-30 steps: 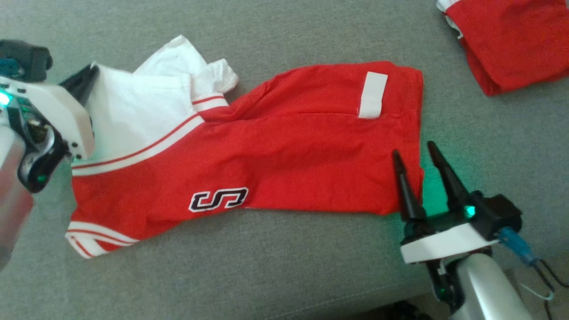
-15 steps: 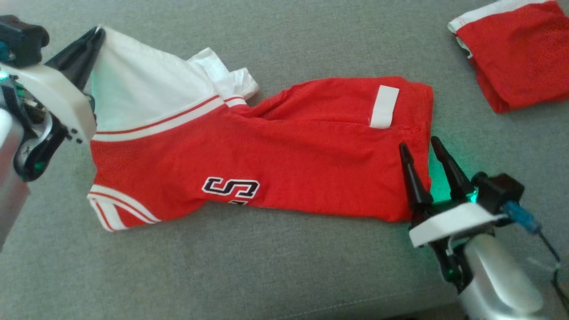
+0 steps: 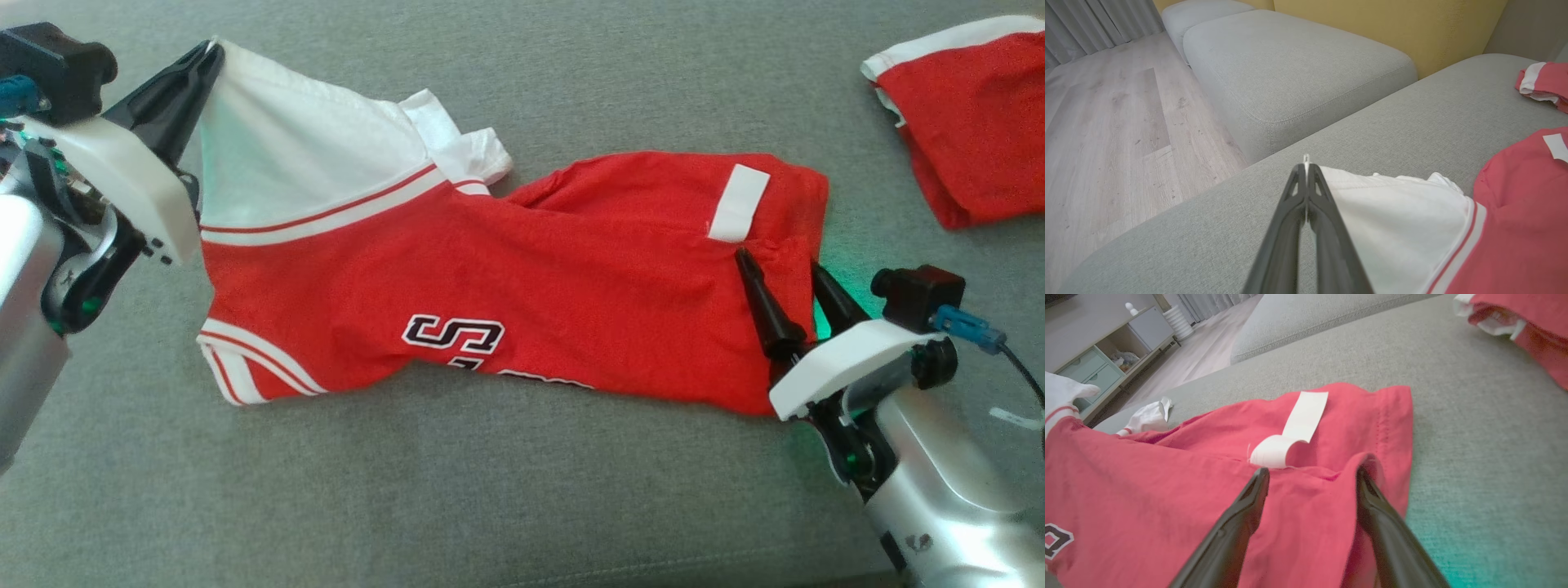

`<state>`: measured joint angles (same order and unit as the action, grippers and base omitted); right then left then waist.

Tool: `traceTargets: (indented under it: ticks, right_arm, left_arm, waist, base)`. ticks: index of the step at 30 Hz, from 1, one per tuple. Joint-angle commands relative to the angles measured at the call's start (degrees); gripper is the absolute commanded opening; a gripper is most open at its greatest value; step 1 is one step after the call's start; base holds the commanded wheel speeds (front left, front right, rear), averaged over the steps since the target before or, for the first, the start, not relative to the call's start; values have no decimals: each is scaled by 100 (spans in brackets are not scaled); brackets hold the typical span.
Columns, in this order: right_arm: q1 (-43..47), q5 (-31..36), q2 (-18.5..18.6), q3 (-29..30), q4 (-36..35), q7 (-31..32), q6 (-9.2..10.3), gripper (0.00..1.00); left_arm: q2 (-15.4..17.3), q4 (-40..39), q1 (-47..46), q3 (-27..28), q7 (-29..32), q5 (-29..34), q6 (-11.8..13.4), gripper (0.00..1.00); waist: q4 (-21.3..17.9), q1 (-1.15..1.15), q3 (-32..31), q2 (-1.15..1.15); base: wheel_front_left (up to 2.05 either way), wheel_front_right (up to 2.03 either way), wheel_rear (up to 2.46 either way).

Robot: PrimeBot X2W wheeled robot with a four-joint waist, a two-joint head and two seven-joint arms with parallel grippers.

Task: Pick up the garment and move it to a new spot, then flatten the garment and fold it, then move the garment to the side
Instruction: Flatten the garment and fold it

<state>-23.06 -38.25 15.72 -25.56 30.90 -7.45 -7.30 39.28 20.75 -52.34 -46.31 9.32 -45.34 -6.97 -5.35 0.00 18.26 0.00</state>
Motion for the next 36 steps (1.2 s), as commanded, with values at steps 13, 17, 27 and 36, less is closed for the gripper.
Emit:
traceTargets:
  ticks: [13, 17, 27, 36]
  right_arm:
    - [-373, -211, 255, -111, 208, -144, -19, 31]
    - [-438, -318, 281, -89, 181, -240, -19, 0]
    - [-793, -522, 542, 83, -217, -531, -19, 0]
    - [-2416, -375, 1078, 203, -547, -464, -19, 0]
  left_arm:
    - [282, -157, -189, 243, -144, 29, 90, 0]
    - [288, -149, -198, 241, -178, 23, 86, 0]
    - [323, -177, -341, 481, -759, 56, 141, 0]
    - [12, -40, -1506, 852, -1695, 445, 189, 0]
  waist:
    - [100, 0, -19, 0]
    - [97, 0, -13, 0]
    - [58, 0, -102, 0]
    - [122, 0, 196, 0]
  base:
    - [0, 0, 0]
    - [0, 0, 0]
    - [0, 0, 0]
    - [0, 0, 0]
